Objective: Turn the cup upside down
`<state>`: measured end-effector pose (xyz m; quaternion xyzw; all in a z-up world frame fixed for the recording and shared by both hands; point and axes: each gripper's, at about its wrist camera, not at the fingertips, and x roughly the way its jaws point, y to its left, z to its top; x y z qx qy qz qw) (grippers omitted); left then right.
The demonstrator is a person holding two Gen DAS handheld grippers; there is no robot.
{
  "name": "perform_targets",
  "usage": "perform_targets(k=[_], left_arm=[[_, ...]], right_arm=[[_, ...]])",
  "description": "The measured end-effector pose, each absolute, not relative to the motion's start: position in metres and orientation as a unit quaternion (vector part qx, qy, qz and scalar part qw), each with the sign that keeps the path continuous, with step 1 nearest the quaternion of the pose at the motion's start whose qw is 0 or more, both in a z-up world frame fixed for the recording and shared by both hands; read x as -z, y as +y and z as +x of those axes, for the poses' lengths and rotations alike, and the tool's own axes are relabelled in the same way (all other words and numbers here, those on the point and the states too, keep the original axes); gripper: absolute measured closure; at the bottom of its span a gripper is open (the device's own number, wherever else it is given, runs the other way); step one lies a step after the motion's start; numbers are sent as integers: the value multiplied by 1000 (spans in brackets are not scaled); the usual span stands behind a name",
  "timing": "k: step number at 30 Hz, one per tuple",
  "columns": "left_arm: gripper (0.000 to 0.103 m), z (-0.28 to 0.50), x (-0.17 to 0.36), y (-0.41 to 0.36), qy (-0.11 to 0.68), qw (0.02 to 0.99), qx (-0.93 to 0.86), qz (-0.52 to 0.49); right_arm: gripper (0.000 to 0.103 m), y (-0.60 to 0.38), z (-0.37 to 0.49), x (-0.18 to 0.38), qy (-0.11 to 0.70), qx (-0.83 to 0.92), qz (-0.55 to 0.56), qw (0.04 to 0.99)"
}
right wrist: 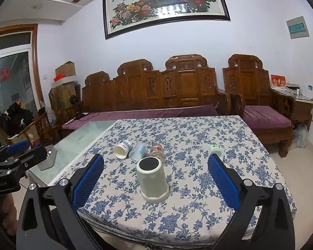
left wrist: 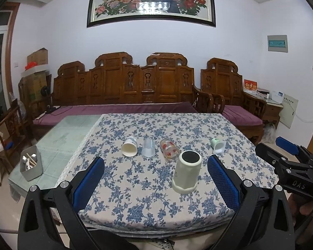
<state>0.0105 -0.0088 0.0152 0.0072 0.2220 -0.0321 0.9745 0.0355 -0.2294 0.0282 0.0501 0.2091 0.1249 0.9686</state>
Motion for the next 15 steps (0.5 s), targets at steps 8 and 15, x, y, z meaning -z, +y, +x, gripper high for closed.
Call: perform_targets(k=[8,15], left_arm=[[8,10,-16,-7,221,975,29,7],[8,10,-16,-7,221,975,28,7]], right_arm=[[3,-229,36,-28,208,-125,50,969],[3,-229,37,-29,208,-125,50,969]])
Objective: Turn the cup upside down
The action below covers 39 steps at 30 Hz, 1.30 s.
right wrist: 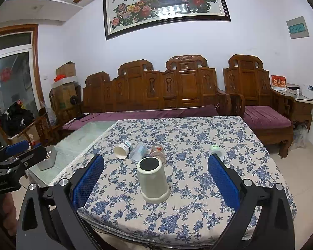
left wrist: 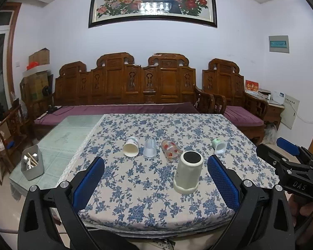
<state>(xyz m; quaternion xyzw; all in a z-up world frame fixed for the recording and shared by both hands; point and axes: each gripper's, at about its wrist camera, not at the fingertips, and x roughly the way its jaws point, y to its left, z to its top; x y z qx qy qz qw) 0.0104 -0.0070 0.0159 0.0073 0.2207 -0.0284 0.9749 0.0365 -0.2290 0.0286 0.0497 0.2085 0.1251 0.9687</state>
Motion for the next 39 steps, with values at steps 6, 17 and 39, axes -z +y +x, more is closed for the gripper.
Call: perform_targets(k=[6,17,39], left_arm=[[8,10,-16,-7,221,975,29,7],[8,10,-16,-7,220,975,28,8],[8,9,-20,-7,217,976,29,8]], right_arm=[[3,-229,36,-29,208,-126,50,969],[3,-228,36,-29,208,-126,51,969],[3,-228,36,-28,207,-126,51,969]])
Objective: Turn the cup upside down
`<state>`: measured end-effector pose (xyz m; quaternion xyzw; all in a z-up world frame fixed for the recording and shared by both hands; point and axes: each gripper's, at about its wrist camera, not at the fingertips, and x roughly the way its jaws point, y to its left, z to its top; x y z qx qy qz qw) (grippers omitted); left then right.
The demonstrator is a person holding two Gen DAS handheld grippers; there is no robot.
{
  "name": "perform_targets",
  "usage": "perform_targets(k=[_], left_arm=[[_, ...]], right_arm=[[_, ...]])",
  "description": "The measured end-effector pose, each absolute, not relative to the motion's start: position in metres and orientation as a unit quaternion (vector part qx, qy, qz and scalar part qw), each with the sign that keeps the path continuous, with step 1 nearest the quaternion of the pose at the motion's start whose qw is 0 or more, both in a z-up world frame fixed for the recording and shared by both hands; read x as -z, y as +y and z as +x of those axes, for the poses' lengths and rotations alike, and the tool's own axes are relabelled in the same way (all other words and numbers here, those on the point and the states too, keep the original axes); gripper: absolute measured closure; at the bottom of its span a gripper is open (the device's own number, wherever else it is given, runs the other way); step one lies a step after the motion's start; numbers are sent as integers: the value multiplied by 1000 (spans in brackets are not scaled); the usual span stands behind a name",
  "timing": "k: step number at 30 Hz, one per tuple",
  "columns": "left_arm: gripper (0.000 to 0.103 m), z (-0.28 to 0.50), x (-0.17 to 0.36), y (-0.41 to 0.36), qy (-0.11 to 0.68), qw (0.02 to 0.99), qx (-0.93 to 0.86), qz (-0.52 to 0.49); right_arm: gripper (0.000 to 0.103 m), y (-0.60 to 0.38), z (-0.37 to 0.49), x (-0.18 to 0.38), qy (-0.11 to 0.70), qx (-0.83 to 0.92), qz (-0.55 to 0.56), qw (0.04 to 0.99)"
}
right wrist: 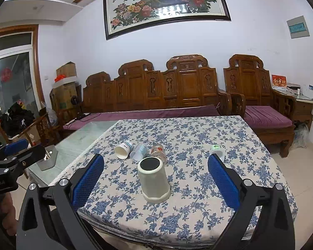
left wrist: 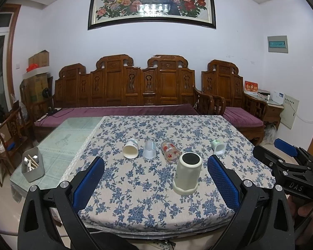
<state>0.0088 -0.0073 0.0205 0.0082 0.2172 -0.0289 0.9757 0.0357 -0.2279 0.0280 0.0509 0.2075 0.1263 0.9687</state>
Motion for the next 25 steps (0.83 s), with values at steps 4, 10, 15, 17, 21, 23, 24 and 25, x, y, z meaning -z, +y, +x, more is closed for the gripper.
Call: perform_targets(k=[4,10,15,17,21,23,24,25], left_arm=[[8,9,-24,-8,215,976,29,8],[8,9,-24,-8,215,976,28,8],[8,9,-26,-9,215,976,29,8],[8,10,-27,-9,215,976,29,8],[8,9,-27,-10,215,976,30,8],[8,8,-27,-10,213,977,30,9],[8,8,-27,-11,213,977,31,10],[8,7,-26,-11,212,977,31,11]], right_arm=[[3,-227,36,-28,207,-127,52,969],[3,-228,36,-28,208,-127,52,968],[3,-226,36,-29,207,-127,52,969],[3,-225,35,-29,206,-127,52,969],[3,-225,35,-29,206,-127,52,969],[3,-226,35,-29,206,-127,52,969],[3,-226,35,-29,206,-127,52,969],[3,-226,35,-29,206,-127,52,969]])
